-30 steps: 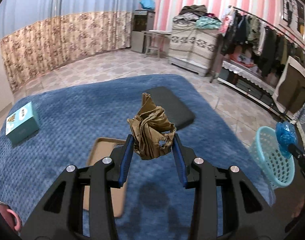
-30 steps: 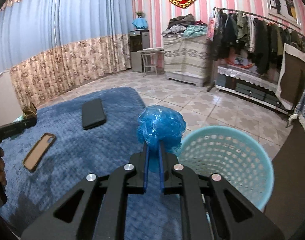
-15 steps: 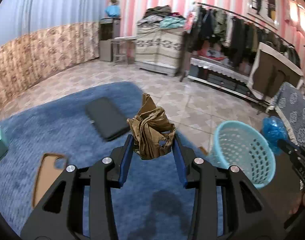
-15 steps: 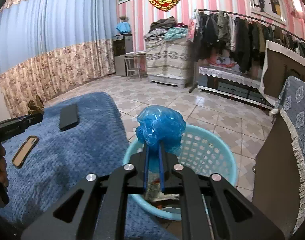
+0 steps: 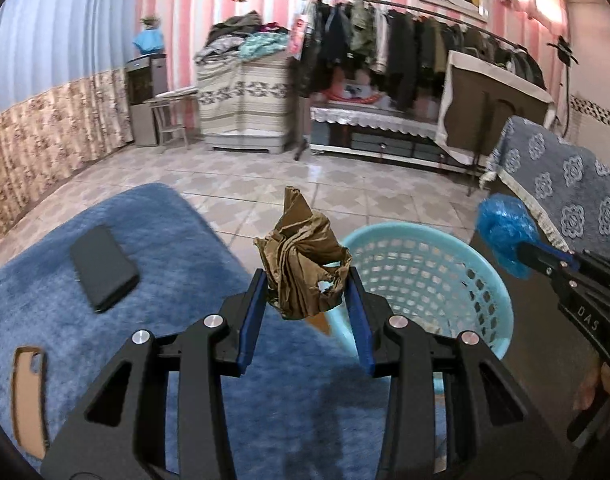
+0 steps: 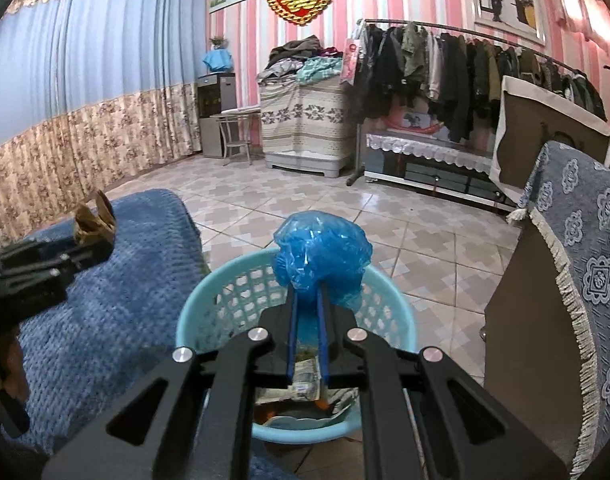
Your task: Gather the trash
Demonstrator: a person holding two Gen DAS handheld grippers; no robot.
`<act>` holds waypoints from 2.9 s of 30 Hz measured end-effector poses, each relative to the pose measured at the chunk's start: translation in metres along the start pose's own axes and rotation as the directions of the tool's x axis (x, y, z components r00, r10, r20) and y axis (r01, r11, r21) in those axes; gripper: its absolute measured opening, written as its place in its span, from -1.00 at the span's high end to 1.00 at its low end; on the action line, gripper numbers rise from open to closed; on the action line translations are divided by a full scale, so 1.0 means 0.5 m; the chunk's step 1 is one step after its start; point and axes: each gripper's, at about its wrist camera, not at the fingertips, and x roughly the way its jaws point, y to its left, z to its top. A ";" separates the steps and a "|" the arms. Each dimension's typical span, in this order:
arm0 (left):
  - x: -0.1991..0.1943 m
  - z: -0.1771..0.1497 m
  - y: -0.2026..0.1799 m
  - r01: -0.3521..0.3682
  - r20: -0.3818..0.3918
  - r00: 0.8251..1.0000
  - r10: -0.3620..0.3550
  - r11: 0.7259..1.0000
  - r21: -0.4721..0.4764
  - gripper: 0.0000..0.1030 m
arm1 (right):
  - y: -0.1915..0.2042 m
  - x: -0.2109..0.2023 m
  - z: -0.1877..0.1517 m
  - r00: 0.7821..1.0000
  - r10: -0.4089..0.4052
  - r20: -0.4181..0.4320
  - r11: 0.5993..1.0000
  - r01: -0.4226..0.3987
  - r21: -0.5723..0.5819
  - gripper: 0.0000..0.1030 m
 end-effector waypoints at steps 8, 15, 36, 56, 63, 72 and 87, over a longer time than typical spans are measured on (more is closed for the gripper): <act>0.079 0.007 -0.092 0.097 -0.023 0.995 -0.096 0.992 0.085 0.25 | -0.048 0.018 -0.019 0.999 -0.034 -0.029 0.999 0.035 0.030 0.83; 0.139 0.021 -0.140 0.138 -0.043 0.990 -0.133 0.982 0.130 -0.11 | -0.081 0.032 -0.033 0.997 -0.061 -0.054 0.996 0.065 0.064 0.83; 0.077 0.033 0.050 -0.104 0.054 0.993 0.107 0.994 -0.044 -0.89 | 0.003 0.134 -0.013 0.996 -0.046 -0.077 0.998 0.049 0.047 0.80; -0.151 -0.047 0.160 -0.224 0.080 0.969 0.235 0.967 -0.119 -0.90 | 0.054 0.052 -0.016 0.997 -0.067 -0.040 0.997 0.069 0.039 -0.91; -0.239 -0.105 0.181 -0.291 0.051 0.952 0.301 0.945 -0.146 -0.90 | 0.128 -0.002 -0.044 0.999 0.010 -0.031 1.000 -0.009 0.012 -0.91; -0.355 -0.170 0.223 -0.345 0.076 0.926 0.370 0.910 -0.230 -0.90 | 0.233 -0.083 -0.062 0.992 0.126 0.022 0.991 -0.125 -0.045 -0.91; -0.430 -0.230 0.250 -0.327 0.121 0.918 0.377 0.895 -0.303 -0.90 | 0.317 -0.155 -0.118 0.982 0.184 0.045 0.977 -0.177 -0.121 -0.91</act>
